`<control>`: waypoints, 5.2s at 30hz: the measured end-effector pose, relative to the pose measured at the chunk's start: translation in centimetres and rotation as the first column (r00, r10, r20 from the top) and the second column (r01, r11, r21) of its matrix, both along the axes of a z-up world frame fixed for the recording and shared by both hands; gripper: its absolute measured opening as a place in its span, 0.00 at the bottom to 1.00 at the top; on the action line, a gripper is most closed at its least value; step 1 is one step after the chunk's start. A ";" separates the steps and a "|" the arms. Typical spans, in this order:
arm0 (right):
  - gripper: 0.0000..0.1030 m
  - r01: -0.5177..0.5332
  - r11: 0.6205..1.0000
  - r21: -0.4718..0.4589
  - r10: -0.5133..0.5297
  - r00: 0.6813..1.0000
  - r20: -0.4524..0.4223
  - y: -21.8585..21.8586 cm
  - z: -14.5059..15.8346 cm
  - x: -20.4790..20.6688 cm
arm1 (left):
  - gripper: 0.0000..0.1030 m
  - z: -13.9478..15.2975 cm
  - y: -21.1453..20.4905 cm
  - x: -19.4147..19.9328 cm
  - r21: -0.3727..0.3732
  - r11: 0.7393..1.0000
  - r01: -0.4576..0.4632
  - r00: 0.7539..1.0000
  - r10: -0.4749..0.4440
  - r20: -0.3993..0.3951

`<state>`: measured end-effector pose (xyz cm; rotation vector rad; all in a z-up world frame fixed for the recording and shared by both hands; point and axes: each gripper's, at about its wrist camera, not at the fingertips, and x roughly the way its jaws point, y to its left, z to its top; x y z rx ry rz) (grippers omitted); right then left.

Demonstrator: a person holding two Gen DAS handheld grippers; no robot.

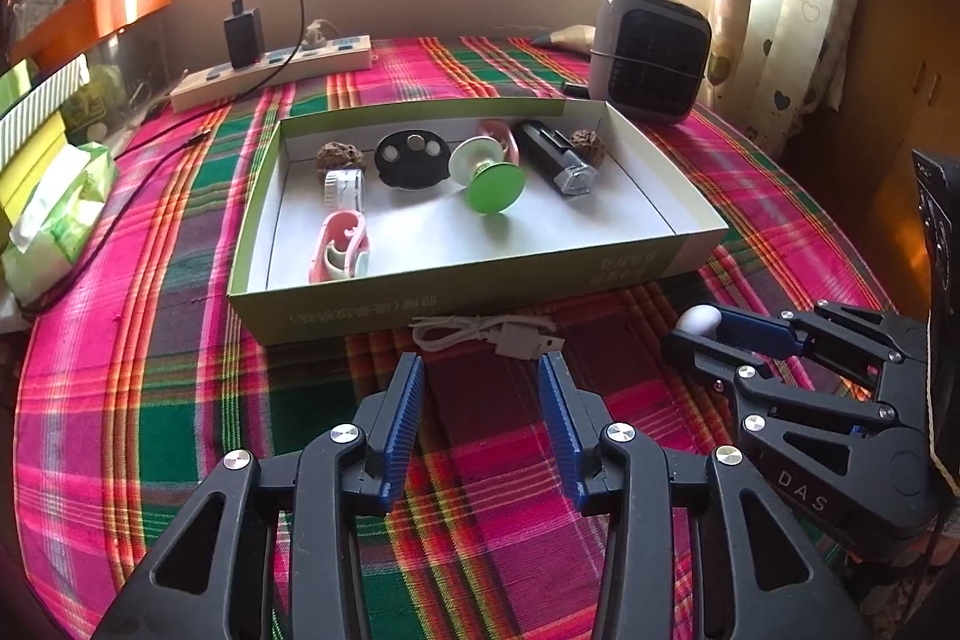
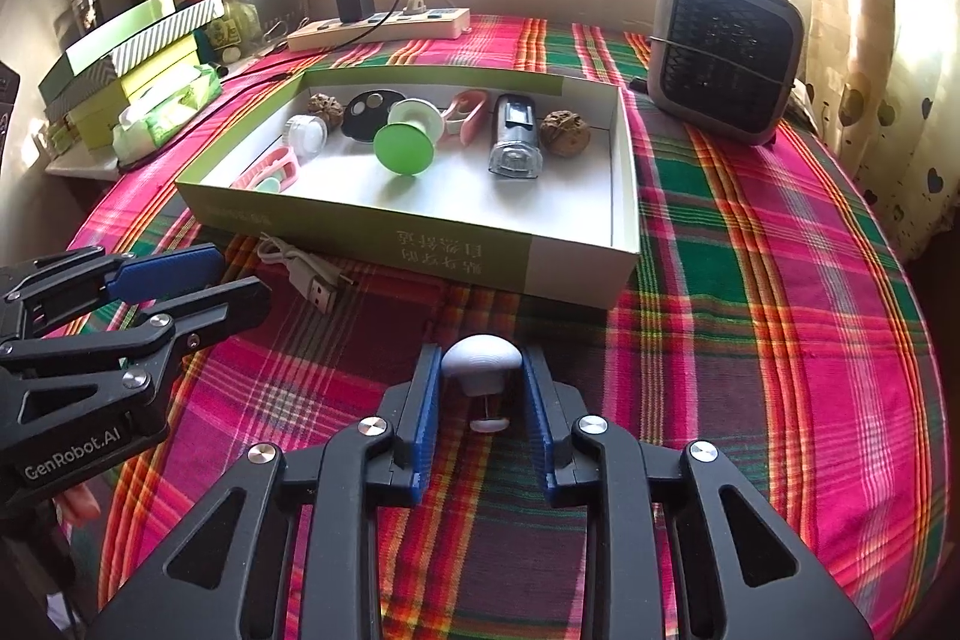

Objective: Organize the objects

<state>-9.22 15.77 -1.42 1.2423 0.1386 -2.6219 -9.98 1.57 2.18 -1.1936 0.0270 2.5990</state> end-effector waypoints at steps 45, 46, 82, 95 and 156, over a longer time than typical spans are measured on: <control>0.27 -0.052 0.999 -0.008 0.052 0.998 -0.021 0.3 0.6 -0.6 | 0.39 -0.4 -0.8 -0.6 -0.046 0.987 -0.155 0.984 0.159 0.083; 0.27 -0.049 0.999 -0.003 0.049 0.999 -0.021 0.4 0.6 -0.7 | 0.39 -0.4 -1.2 -0.7 -0.032 0.987 -0.156 0.984 0.158 0.080; 0.37 -0.017 0.999 0.046 0.017 1.000 0.004 1.0 -0.1 -1.1 | 0.40 -0.2 0.6 -0.7 0.105 0.990 0.098 0.994 -0.102 0.029; 0.51 -0.109 0.990 -0.089 0.102 0.992 -0.080 -0.3 2.4 0.0 | 0.40 -0.5 -3.3 -0.1 0.128 0.991 -0.025 0.999 0.019 0.049; 0.51 -0.018 1.000 -0.008 0.018 1.000 0.022 1.3 -0.1 -0.3 | 0.40 -1.0 -3.3 -0.9 0.113 0.987 -0.110 0.984 0.093 0.152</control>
